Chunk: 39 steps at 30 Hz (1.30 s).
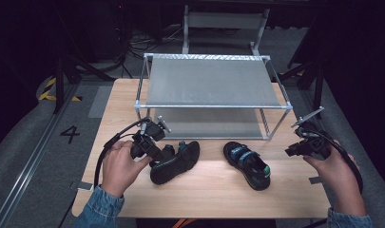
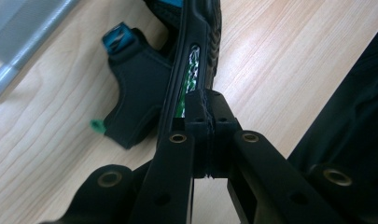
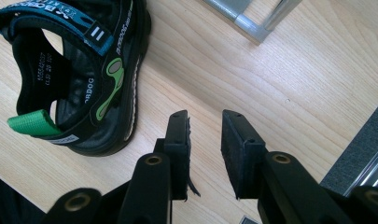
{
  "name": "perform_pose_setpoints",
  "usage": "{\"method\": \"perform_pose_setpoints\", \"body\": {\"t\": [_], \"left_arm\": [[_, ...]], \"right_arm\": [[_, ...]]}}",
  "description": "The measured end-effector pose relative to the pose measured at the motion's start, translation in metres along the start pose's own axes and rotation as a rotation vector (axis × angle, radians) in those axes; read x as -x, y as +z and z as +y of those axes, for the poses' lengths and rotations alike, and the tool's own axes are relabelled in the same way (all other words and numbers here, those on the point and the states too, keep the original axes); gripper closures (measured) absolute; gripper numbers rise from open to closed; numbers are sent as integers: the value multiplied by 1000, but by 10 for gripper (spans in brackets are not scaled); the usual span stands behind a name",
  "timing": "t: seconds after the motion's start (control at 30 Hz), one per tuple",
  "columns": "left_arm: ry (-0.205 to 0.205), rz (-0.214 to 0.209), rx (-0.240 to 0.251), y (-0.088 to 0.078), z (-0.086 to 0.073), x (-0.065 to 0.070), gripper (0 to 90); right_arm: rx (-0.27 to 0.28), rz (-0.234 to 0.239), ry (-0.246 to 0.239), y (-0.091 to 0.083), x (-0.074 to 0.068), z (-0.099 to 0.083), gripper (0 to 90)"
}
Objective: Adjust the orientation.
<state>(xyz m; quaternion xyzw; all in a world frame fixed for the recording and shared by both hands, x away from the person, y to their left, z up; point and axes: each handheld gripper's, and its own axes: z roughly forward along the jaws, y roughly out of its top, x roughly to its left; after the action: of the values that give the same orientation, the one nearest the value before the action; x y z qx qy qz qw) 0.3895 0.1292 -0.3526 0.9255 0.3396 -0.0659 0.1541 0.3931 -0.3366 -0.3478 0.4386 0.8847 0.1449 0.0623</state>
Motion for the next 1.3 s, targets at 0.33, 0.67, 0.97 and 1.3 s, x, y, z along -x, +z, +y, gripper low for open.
{"method": "perform_pose_setpoints", "body": {"t": [0.33,0.67,0.97,1.3], "left_arm": [[20,9,-68,26,15,-3,895],[1,-19,-60,27,14,-3,896],[40,-96,-86,29,13,13,888],[51,-141,-102,37,12,31,857]], "right_arm": [[6,5,16,-1,1,-5,723],[5,12,10,0,1,-4,717],[6,18,2,-1,-2,-2,706],[6,31,-17,3,-3,9,688]]}}
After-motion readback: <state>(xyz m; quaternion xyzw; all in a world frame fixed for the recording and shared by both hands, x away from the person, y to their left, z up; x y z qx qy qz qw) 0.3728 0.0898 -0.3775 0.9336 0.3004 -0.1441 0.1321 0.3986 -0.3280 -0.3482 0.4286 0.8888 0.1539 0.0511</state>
